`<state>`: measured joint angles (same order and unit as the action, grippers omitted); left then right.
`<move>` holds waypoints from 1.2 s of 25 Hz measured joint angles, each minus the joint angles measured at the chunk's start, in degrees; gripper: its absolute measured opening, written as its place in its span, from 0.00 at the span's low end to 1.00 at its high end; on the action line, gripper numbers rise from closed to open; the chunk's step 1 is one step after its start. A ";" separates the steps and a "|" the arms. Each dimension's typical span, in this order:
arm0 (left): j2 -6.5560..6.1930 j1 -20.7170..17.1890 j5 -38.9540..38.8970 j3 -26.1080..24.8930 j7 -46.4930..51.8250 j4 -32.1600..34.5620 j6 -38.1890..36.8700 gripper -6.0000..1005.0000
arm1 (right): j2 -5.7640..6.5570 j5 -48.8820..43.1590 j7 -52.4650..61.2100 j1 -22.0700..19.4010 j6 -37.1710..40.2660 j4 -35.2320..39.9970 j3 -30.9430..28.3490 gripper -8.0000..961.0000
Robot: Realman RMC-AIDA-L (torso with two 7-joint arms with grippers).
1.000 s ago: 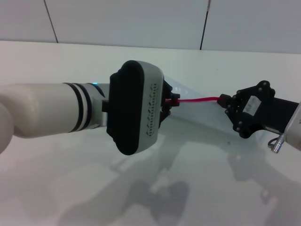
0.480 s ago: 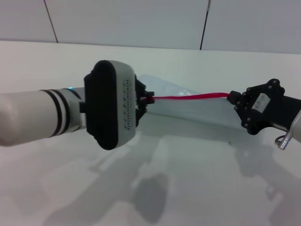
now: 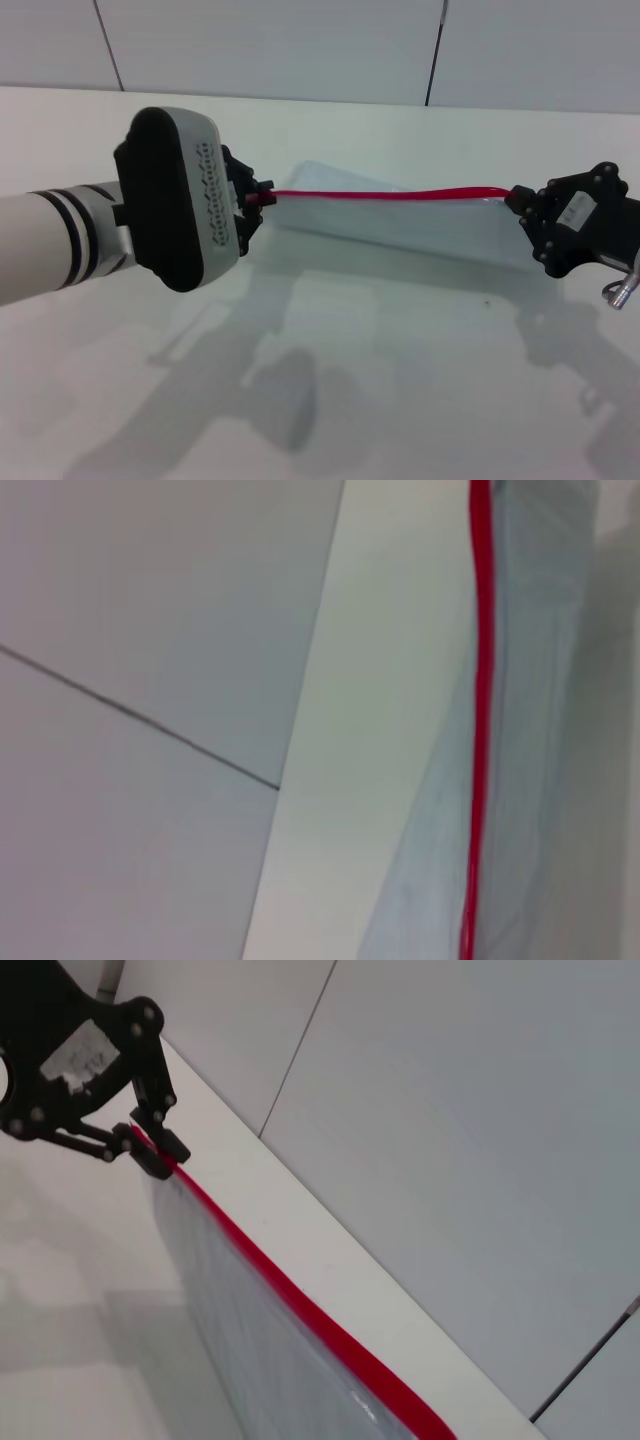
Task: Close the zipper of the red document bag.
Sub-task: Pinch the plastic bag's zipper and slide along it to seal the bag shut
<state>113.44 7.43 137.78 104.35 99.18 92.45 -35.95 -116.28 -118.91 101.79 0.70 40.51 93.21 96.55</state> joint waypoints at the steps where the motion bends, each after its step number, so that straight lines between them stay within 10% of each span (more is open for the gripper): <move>1: 0.05 -0.05 0.00 -0.16 0.04 0.00 0.00 0.09 | 0.00 0.00 0.00 0.00 0.00 0.00 0.00 0.18; 30: 2.36 0.79 -0.45 -4.53 2.08 -3.97 2.14 0.17 | -0.03 0.80 2.44 3.50 -0.49 -6.18 -2.55 0.20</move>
<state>115.79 8.22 137.33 99.82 101.27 88.48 -33.81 -116.31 -118.11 104.23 4.20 40.02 87.04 94.00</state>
